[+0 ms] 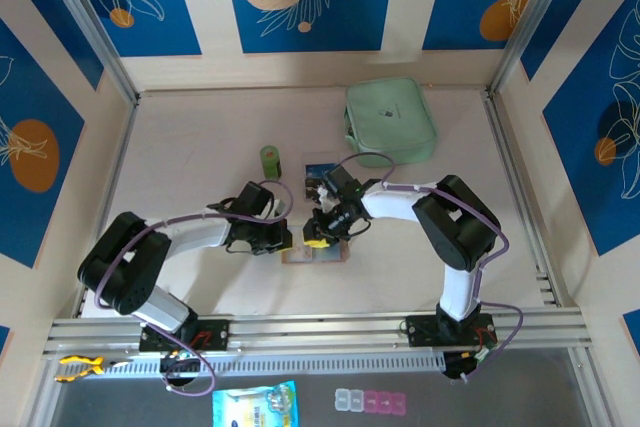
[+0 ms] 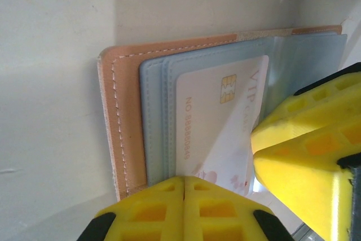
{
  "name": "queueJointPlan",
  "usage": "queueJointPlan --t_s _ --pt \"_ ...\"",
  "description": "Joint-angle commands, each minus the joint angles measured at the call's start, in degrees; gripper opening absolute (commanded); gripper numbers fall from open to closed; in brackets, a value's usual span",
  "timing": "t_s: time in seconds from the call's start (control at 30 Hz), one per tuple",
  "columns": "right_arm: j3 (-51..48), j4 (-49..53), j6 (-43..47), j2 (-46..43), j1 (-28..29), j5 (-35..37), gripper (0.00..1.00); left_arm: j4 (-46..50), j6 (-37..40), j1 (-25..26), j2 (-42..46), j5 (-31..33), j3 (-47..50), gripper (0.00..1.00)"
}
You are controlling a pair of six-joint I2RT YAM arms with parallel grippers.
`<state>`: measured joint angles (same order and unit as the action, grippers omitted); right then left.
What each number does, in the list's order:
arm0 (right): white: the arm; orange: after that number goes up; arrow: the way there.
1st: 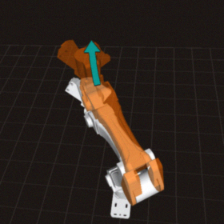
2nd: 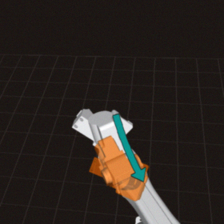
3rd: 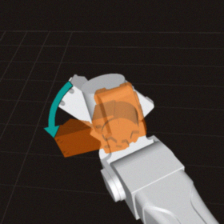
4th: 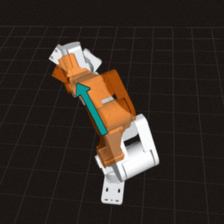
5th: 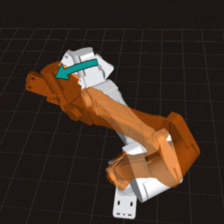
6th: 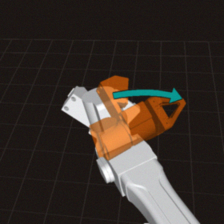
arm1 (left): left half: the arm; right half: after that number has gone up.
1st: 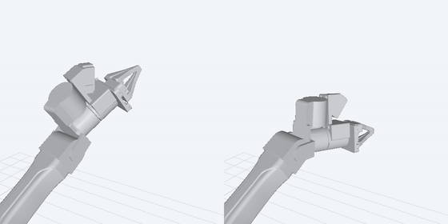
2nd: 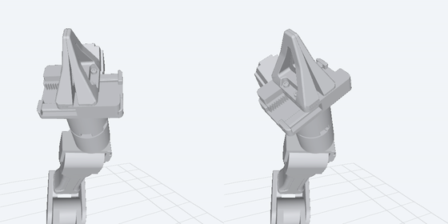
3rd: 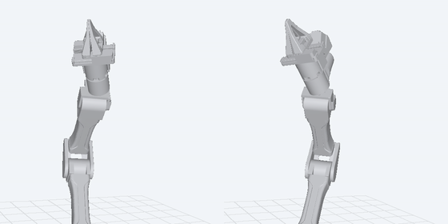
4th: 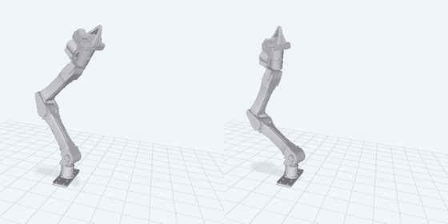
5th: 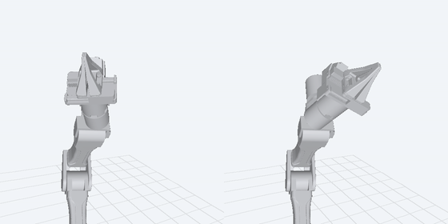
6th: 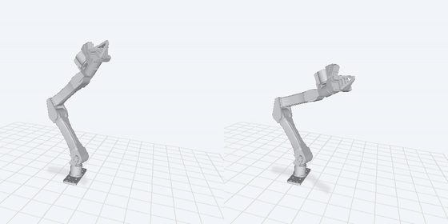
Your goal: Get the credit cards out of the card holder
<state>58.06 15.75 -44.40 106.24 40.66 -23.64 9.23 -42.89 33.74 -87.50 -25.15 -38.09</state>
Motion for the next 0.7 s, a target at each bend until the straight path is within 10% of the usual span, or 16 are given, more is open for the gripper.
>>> queueJointPlan --t_s 0.0,0.67 --pt "-0.9 -0.3 -0.2 1.8 0.2 -1.6 0.25 2.0 1.6 -0.5 -1.6 1.8 1.3 0.0" --pt "0.9 9.2 2.6 0.5 0.2 6.2 0.26 3.3 2.0 -0.6 -1.0 2.7 0.7 0.06"
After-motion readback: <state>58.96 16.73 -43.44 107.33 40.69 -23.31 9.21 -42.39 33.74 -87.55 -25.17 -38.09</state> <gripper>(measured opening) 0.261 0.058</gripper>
